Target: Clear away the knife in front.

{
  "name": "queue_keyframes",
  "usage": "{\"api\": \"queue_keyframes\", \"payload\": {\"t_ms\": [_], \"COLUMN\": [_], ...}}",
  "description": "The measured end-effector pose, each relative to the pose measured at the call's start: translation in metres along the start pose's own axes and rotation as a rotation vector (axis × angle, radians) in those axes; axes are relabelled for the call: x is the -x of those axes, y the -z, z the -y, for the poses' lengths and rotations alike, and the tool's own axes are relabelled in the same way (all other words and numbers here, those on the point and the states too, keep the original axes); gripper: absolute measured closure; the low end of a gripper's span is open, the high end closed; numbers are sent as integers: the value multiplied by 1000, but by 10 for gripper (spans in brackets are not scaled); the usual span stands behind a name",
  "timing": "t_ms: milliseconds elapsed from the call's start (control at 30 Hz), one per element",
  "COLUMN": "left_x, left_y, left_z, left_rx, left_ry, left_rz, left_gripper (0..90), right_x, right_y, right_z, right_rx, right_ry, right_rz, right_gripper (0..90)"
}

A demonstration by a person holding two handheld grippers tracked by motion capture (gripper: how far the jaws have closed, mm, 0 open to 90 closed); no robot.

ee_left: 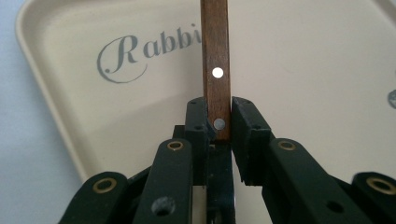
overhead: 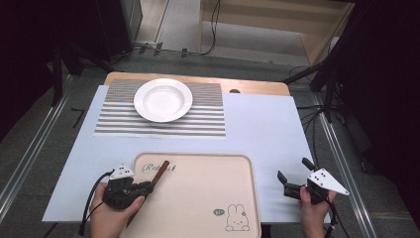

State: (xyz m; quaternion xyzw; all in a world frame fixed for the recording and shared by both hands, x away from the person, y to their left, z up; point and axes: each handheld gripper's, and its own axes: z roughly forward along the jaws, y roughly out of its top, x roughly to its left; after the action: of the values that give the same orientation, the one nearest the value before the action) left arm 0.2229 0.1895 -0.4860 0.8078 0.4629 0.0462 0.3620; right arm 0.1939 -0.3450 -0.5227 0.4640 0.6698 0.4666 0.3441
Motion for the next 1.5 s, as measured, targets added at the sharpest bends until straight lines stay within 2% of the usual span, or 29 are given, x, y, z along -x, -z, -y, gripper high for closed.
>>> {"api": "queue_keyframes", "payload": {"t_ms": [300,400,500,567,633,700,733,767,800,867,967,1100,1200,1500], "left_x": [0,1,0,0,-1,1,4,4,5,9,13,14,9,-11], "left_y": [-4,-5,-5,-5,-3,0,1,1,0,-5,-16,-24,-24,-13], "left_z": [4,4,3,1,-1,-5,-9,-9,-11,-14,-17,-17,-16,-11], "left_rx": [-21,-18,-20,-8,14,46,52,52,50,22,-27,-66,-70,-53], "left_ry": [-9,5,5,14,18,0,-22,-22,-39,-74,-113,-148,-142,-92], "left_rz": [-23,-39,-29,-33,-19,-11,8,8,16,28,28,-2,-22,-8], "left_gripper": [767,766,753,649,649,688,773,814,814,894,899,899,900,900], "right_x": [-1,-1,-1,-1,-1,-1,-1,-1,-1,-1,-1,-1,-1,-1], "right_y": [0,-1,0,0,0,0,0,-1,-1,-1,-1,-1,-1,-1], "right_z": [0,0,0,0,0,0,0,0,0,0,0,0,0,0], "right_rx": [-5,-5,-5,-5,-5,-4,-5,-5,-5,-6,-6,-6,-5,-6], "right_ry": [1,3,2,2,2,2,2,3,3,5,5,4,5,10], "right_rz": [3,4,4,5,5,5,5,6,6,7,7,8,8,8], "right_gripper": [0,0,0,0,0,0,0,0,0,0,0,0,0,0]}}
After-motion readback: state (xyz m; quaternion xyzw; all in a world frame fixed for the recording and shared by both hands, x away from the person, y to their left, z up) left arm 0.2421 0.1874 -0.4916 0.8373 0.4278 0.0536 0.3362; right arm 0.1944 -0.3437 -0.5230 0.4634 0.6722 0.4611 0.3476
